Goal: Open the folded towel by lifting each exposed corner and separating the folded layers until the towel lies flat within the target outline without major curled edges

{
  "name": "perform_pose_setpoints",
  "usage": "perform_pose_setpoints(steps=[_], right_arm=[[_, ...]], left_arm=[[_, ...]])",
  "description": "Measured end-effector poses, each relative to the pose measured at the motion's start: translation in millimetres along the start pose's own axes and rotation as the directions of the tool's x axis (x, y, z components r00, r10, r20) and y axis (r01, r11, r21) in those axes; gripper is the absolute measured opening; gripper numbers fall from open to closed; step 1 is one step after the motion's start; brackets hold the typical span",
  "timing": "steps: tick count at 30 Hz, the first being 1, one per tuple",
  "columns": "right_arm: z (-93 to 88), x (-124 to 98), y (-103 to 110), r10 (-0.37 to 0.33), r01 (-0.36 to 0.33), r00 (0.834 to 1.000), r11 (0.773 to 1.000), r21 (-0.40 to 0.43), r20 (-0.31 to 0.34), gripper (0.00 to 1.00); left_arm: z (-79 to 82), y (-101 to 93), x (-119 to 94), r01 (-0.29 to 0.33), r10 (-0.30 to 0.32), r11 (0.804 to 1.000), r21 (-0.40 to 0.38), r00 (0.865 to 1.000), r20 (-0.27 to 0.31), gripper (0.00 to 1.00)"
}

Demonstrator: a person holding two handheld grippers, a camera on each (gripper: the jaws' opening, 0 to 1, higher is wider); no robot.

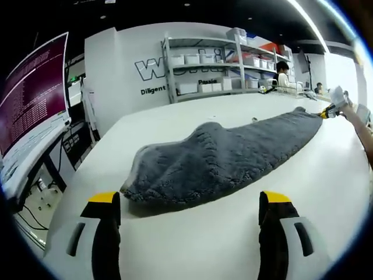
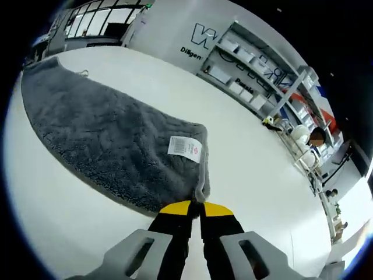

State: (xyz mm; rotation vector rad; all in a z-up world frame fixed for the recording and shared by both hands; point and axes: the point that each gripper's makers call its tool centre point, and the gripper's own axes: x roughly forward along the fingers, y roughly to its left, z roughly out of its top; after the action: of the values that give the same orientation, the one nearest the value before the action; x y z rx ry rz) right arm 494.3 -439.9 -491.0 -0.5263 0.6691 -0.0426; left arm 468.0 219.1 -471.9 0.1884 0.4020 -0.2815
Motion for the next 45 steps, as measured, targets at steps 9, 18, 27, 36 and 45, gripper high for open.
perform_pose_setpoints(steps=[9, 18, 27, 36, 45], right_arm=[[-9.0, 2, -19, -0.034, 0.035, 0.999, 0.999, 0.018, -0.039, 0.14], [-11.2, -6, -31, -0.061, 0.064, 0.996, 0.996, 0.059, -0.062, 0.34], [-15.4, -24, -48, -0.098, 0.109, 0.989, 0.990, 0.095, -0.107, 0.72], [7.9, -36, -51, -0.057, 0.061, 0.998, 0.987, 0.146, -0.031, 0.87], [42.1, -43, -39, 0.027, -0.040, 0.996, 0.984, 0.172, 0.082, 0.97]], left_arm=[[5.7, -0.2, -2, 0.021, -0.019, 0.999, -0.048, 0.999, 0.043, 0.97], [3.7, 1.6, -2, 0.012, -0.010, 0.998, -0.055, 0.999, 0.035, 0.97], [6.9, -3.0, 0, 0.028, -0.026, 0.998, -0.048, 0.999, 0.036, 0.97], [30.6, -15.3, 0, 0.124, -0.118, 0.989, -0.079, 0.989, 0.086, 0.99], [51.6, -14.9, 12, 0.101, -0.100, 0.995, -0.011, 0.993, 0.057, 0.97]])
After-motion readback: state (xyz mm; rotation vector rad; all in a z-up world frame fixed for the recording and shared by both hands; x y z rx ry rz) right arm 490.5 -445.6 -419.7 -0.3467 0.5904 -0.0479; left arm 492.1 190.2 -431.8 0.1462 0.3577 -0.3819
